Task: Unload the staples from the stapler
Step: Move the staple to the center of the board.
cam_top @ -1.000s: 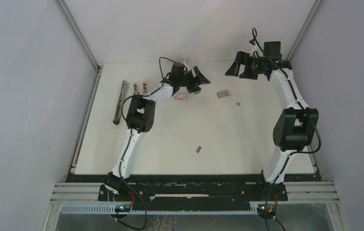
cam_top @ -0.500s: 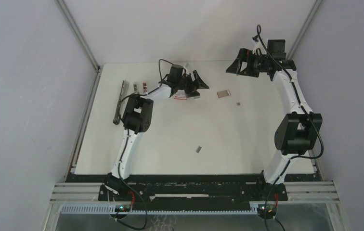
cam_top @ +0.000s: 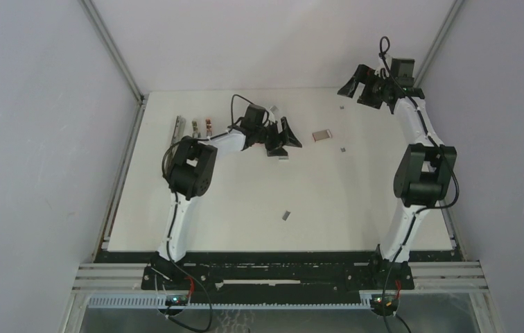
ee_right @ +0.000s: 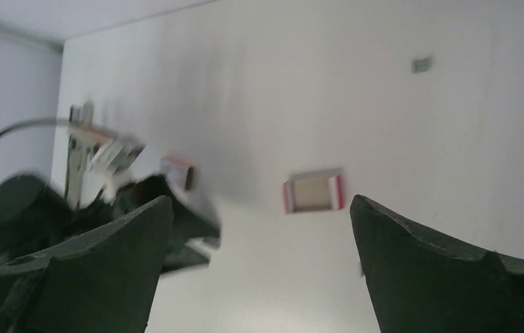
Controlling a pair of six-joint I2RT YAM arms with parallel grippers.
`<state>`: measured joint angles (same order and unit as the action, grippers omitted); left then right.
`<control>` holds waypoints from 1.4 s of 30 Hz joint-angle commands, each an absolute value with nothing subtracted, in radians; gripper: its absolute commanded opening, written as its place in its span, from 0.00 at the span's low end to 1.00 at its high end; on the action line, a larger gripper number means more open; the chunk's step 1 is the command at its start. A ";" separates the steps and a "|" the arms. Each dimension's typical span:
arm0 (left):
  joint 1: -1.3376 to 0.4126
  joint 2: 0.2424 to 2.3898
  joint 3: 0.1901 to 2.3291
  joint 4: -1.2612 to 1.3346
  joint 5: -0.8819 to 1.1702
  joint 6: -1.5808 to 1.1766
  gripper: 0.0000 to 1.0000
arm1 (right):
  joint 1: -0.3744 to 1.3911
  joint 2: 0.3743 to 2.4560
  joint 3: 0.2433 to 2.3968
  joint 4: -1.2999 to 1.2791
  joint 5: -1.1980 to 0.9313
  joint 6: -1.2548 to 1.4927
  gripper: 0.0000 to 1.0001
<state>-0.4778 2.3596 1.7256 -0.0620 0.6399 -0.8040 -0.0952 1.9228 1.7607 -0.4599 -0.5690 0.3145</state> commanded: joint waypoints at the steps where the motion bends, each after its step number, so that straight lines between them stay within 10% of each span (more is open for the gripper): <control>1: -0.517 2.266 1.644 -0.087 0.680 -0.732 0.87 | -0.149 2.085 1.884 -0.346 -0.501 0.460 1.00; 17: -0.503 2.074 1.357 -0.082 0.777 -0.548 0.91 | -0.174 2.516 2.213 -0.231 -0.535 0.635 1.00; 42: -0.168 1.936 1.581 -0.525 1.157 -0.194 1.00 | -0.091 2.710 2.325 -0.118 -0.390 1.063 1.00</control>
<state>-0.1875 2.0029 1.5352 -0.4358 1.0695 -0.2726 -0.1143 2.6881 2.2986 -0.1577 -0.4160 0.9596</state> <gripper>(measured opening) 0.996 0.997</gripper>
